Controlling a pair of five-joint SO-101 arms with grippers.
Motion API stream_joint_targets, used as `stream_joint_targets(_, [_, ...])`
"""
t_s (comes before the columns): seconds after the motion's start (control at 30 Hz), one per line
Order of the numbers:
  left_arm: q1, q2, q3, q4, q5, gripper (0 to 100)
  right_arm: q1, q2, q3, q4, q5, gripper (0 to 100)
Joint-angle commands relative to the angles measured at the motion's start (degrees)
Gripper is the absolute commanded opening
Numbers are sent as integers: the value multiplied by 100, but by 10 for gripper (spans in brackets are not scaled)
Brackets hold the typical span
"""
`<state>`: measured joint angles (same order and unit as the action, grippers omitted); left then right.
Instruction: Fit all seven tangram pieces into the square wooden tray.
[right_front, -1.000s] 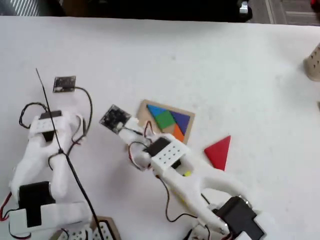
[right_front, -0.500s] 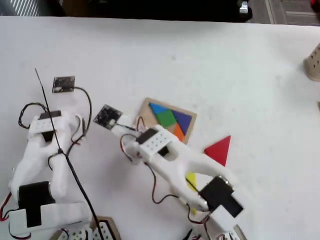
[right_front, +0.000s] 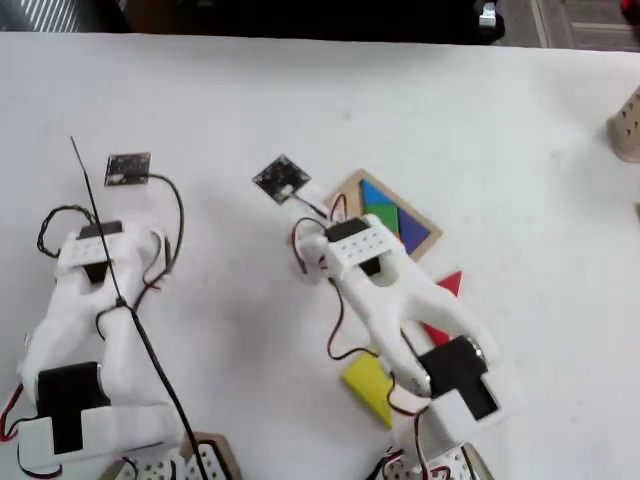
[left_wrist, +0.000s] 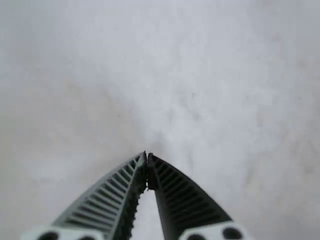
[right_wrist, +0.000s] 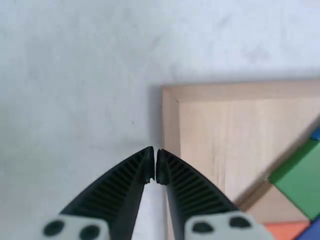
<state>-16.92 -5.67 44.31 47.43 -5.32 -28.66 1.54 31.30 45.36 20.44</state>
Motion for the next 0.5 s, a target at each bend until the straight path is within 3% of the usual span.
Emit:
stream_joint_targets(0.0, [-48, 13, -281, 35, -53, 26, 233, -1393, -9, 1314, -352, 18])
stream_joint_targets(0.13, [-40, 22, -281, 9, -53, 27, 681, -2536, 923, 1288, -387, 33])
stream_joint_targets(0.23, [-40, 22, -281, 9, -53, 27, 681, -2782, 1644, 1411, 105, 128])
stream_joint_targets(0.33, [-31, 22, -281, 9, -53, 27, 295, -2747, 2277, 1648, 1002, 193])
stream_joint_targets(0.47, [-31, 31, -281, 0, -62, 27, 57, -3116, 2673, 2062, 1952, 162])
